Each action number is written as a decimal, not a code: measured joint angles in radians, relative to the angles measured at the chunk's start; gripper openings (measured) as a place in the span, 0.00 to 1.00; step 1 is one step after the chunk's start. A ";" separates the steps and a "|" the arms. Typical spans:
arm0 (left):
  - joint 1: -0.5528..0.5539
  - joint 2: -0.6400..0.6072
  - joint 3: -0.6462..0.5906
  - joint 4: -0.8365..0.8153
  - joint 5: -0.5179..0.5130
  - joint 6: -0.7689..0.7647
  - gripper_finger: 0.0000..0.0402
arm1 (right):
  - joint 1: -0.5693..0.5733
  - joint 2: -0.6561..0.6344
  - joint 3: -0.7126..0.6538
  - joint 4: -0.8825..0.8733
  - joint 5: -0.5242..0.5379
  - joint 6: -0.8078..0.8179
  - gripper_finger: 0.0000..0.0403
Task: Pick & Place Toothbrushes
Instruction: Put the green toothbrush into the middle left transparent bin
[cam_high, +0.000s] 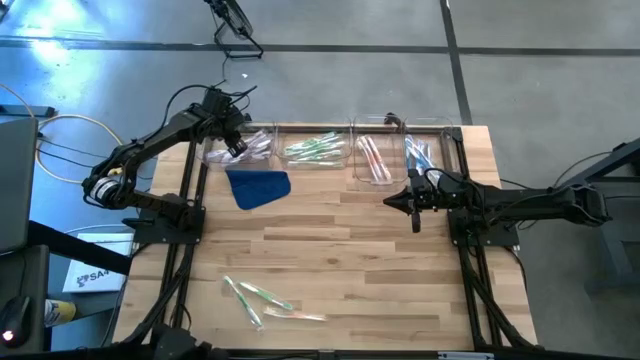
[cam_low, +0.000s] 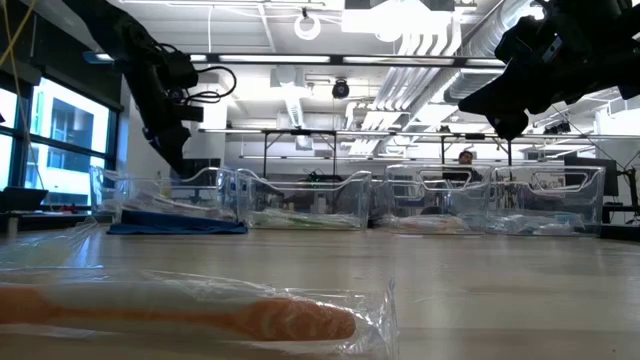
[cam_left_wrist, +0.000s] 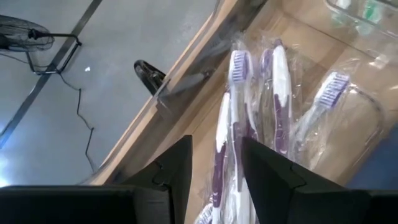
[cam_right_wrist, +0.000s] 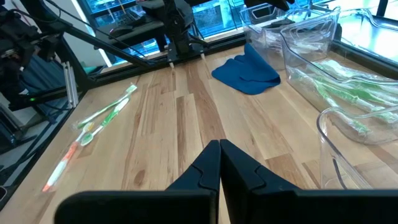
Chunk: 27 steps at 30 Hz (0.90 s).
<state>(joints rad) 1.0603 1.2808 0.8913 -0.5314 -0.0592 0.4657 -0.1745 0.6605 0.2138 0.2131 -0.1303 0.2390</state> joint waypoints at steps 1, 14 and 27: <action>0.000 0.000 0.000 -0.001 0.004 0.000 0.33 | 0.000 0.000 0.000 0.000 0.000 0.000 0.00; -0.004 -0.046 0.000 -0.001 0.170 0.068 0.33 | 0.000 0.000 0.000 0.000 0.001 0.000 0.00; -0.292 -0.279 0.000 -0.135 0.181 0.217 0.33 | 0.000 0.000 0.000 0.000 0.001 0.000 0.00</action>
<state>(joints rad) 0.7680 1.0022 0.8917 -0.6666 0.1215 0.6830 -0.1749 0.6602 0.2138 0.2131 -0.1291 0.2390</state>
